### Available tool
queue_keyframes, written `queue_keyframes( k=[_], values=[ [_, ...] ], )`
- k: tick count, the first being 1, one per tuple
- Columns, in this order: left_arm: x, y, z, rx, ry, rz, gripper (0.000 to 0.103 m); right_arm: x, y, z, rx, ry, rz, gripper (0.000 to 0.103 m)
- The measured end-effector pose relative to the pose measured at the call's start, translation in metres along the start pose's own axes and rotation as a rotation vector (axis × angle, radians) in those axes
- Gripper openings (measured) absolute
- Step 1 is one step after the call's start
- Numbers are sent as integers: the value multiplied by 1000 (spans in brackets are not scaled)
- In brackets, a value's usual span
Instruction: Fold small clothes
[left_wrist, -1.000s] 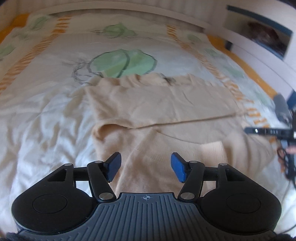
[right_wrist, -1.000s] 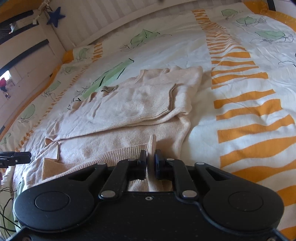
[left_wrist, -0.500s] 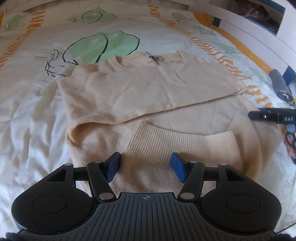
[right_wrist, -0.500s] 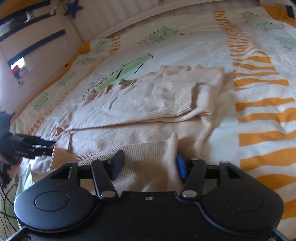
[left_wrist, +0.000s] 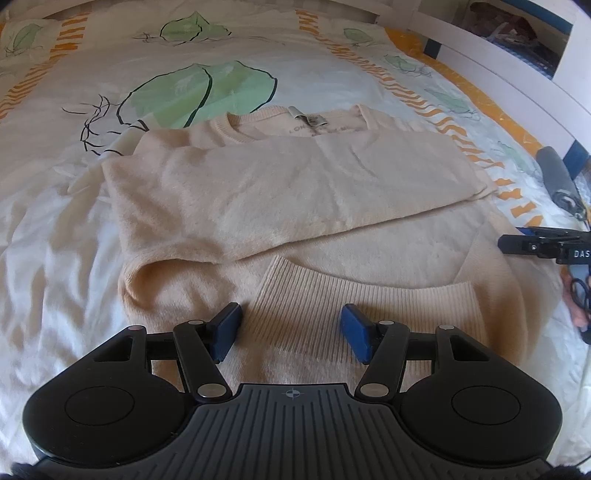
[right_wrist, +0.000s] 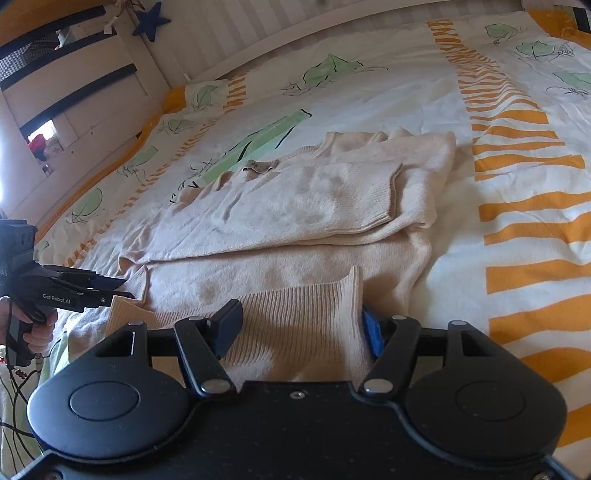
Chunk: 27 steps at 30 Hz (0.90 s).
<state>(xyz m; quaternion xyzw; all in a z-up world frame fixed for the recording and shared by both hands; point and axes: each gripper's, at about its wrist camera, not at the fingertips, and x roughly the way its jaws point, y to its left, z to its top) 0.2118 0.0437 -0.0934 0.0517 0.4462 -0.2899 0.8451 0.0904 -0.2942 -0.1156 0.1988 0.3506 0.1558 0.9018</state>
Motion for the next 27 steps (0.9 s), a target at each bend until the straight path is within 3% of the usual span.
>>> queue_keyframes(
  k=[3, 5, 6, 7, 9, 14, 19, 24, 27],
  values=[
    [0, 0, 0, -1, -6, 2, 49, -1, -1, 0, 7, -5, 3, 68],
    [-2, 1, 0, -14, -13, 3, 27, -2, -2, 0, 19, -2, 3, 64],
    [-3, 2, 0, -21, -16, 0, 21, -3, -2, 1, 26, -1, -11, 56],
    [-5, 2, 0, -30, -19, -3, 13, -4, -3, 1, 30, -1, -22, 41],
    [-9, 1, -2, -42, -32, 9, 7, -6, -8, 1, 58, 9, -25, 15],
    [-29, -7, -13, -60, -129, 39, 7, -17, 4, 2, 16, 1, -42, 12],
    [-58, -13, -17, -74, -255, 95, 7, -37, 23, 12, -24, -80, -54, 11],
    [-88, -1, 0, -126, -393, 147, 7, -56, 34, 47, -76, -194, -74, 10],
    [-96, 14, 27, -146, -463, 172, 7, -48, 35, 82, -114, -234, -98, 10]
  ],
)
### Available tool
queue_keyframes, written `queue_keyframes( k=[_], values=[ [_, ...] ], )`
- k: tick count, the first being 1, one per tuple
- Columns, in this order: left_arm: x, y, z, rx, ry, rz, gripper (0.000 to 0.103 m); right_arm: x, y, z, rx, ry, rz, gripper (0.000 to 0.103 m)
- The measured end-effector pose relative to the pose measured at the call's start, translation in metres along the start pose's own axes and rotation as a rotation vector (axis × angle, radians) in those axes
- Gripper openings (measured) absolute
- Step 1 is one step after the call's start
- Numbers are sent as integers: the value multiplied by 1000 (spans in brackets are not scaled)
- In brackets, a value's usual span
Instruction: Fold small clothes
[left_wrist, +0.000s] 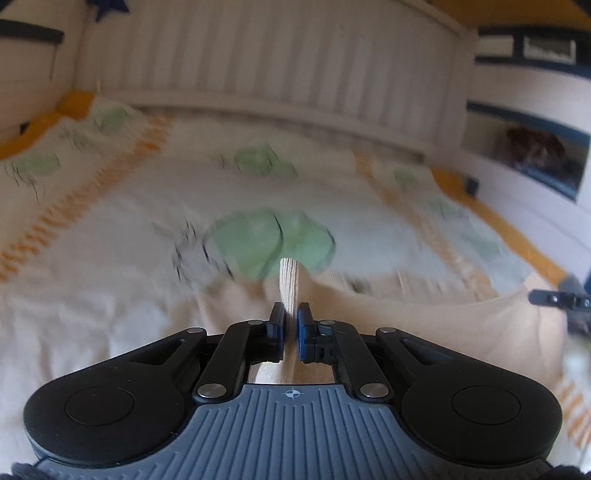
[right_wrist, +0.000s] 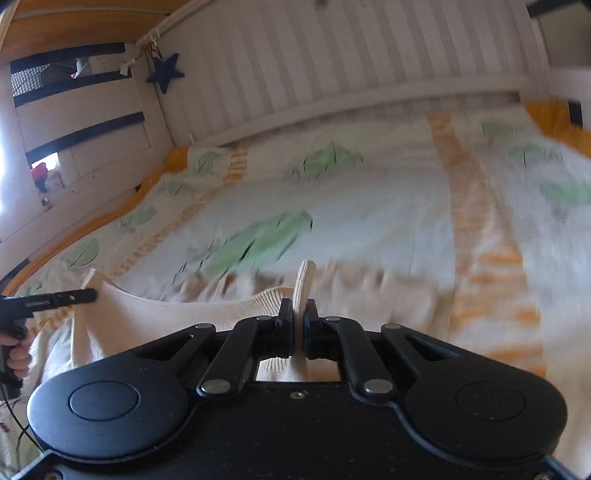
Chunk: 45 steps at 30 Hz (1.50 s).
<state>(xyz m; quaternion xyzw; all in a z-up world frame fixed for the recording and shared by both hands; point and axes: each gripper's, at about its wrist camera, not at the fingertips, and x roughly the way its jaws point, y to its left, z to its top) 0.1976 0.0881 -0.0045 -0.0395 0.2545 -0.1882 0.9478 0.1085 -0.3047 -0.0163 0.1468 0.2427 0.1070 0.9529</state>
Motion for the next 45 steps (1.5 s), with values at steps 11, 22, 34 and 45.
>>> queue_keyframes(
  k=[11, 22, 34, 45],
  values=[
    [128, 14, 36, 17, 96, 78, 7, 137, -31, 24, 24, 139, -137, 10],
    [163, 48, -1, -15, 231, 240, 6, 173, -42, 3, 8, 243, -199, 10],
    [114, 38, 13, -15, 231, 217, 28, 119, -55, 17, 130, 94, -206, 61],
    [45, -35, -36, 76, 231, 52, 46, 45, -3, -37, 10, 148, -192, 77]
  ],
)
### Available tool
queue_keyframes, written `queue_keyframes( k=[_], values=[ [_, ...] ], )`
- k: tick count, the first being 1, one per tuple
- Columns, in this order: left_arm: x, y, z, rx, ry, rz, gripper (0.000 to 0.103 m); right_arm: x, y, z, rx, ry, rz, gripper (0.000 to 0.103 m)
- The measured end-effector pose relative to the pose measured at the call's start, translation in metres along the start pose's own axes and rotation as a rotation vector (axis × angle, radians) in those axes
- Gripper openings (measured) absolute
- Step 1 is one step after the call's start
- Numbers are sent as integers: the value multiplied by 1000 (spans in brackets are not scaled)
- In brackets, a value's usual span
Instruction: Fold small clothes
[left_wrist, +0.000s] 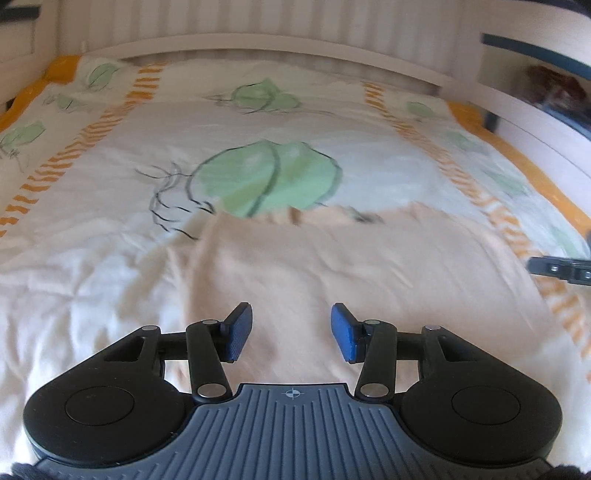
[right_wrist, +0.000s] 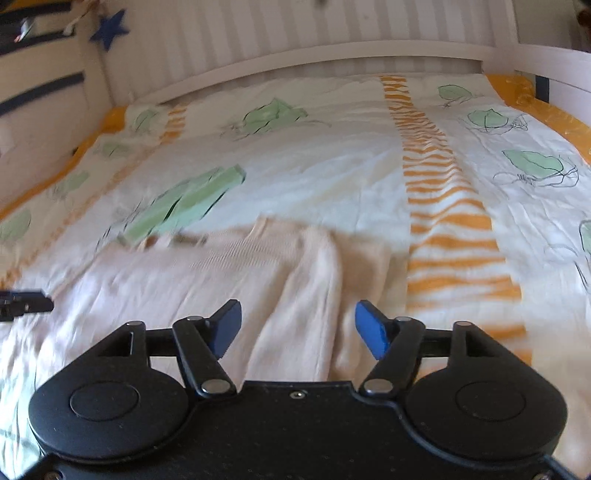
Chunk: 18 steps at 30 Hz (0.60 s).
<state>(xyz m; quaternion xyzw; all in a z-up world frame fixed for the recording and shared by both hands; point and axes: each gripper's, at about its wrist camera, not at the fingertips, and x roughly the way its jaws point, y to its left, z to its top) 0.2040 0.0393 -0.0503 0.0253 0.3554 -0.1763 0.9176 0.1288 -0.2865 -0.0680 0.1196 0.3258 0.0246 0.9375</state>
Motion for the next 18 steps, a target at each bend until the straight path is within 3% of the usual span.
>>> queue_keyframes(
  k=[5, 12, 15, 18],
  values=[
    [-6, -23, -24, 17, 0, -5, 50, -10, 12, -32, -24, 42, -30, 83],
    [14, -33, -41, -15, 79, 60, 52, -6, 2, -51, 29, 85, -50, 94],
    [19, -31, -47, -48, 80, 80, 61, -7, -3, -56, 35, 90, -57, 100],
    [22, -36, -50, -18, 79, 108, 68, -6, -6, -63, 33, 73, -45, 102]
  ],
)
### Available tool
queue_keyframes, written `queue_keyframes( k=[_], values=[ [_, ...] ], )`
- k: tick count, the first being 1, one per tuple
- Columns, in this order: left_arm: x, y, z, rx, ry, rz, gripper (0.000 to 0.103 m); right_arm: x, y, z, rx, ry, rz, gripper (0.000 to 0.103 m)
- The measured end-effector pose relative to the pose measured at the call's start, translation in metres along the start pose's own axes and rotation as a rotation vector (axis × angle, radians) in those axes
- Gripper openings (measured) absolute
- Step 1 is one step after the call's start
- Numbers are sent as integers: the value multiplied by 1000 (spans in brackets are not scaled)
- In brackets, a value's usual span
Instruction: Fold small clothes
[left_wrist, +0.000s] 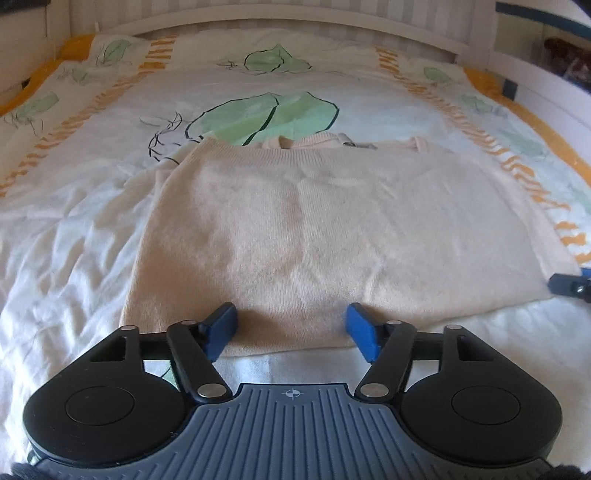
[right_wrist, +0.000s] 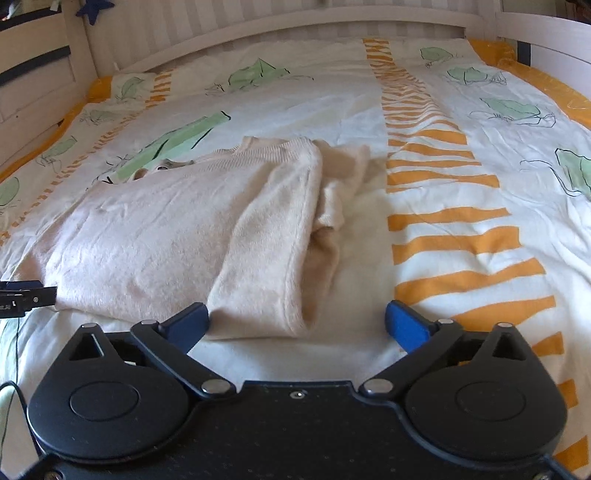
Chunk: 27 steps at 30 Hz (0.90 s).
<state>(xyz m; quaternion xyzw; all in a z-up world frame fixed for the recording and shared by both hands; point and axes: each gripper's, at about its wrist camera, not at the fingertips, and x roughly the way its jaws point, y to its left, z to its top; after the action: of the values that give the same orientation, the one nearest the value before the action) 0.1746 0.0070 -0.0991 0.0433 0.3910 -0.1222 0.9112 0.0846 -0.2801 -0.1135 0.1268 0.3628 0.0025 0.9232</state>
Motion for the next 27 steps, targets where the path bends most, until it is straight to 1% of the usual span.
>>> queue_keyframes(
  k=[2, 4, 8, 14, 21, 24, 27],
  values=[
    [2, -2, -3, 5, -6, 24, 75, 0, 1, -2, -9, -6, 0, 102],
    [3, -1, -6, -20, -15, 31, 79, 1, 1, -2, -12, -7, -1, 102],
    [3, 0, -13, -34, -44, 31, 82, -1, -2, -3, 7, -21, 13, 102],
    [2, -5, -20, -26, -89, 53, 83, -1, -5, -3, 28, -30, 24, 102],
    [1, -6, -20, -24, -94, 55, 83, 1, 2, -7, -7, -42, -3, 103],
    [0, -7, -17, -23, -81, 63, 83, 1, 4, -8, -20, -44, -13, 103],
    [-4, -5, -7, -39, -35, 47, 81, 0, 3, -9, -20, -48, -12, 103]
  ],
)
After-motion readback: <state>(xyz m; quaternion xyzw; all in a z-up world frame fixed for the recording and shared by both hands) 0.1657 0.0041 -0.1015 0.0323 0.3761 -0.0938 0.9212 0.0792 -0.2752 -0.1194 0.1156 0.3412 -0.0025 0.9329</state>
